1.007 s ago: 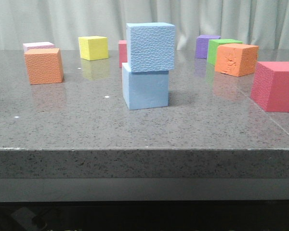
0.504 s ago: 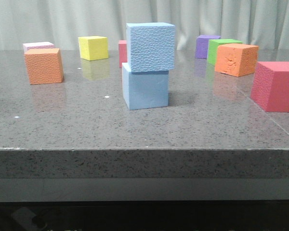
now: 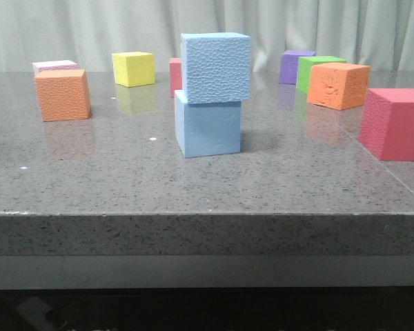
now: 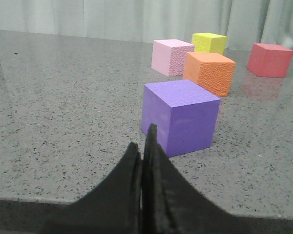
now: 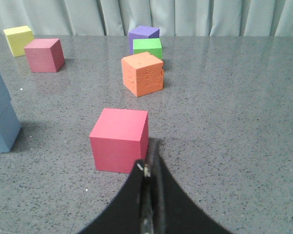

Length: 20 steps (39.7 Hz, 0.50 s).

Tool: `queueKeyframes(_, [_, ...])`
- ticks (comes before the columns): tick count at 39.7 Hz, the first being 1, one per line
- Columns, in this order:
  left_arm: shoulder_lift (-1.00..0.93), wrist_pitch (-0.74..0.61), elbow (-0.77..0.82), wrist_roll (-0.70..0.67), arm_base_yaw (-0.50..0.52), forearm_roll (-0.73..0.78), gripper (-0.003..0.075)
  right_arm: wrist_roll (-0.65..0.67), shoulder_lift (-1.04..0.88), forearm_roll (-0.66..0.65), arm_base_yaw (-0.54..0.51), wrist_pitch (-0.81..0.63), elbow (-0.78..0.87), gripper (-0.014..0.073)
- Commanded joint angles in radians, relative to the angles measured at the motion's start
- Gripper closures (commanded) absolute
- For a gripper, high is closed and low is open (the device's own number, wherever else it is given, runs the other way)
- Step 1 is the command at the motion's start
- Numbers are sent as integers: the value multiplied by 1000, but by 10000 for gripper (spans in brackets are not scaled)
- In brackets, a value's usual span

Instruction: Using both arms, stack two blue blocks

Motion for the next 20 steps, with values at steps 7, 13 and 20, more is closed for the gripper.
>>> queueKeyframes(7, [-24, -79, 38, -1, -3, -3, 738, -50, -89, -12, -45, -267, 171, 663])
queueKeyframes(13, [-24, -79, 38, -1, -3, -3, 738, -50, -175, 15, -54, -276, 299, 663])
queueKeyframes(20, [-24, -79, 38, -1, -3, -3, 738, -50, -253, 67, -54, -270, 394, 663])
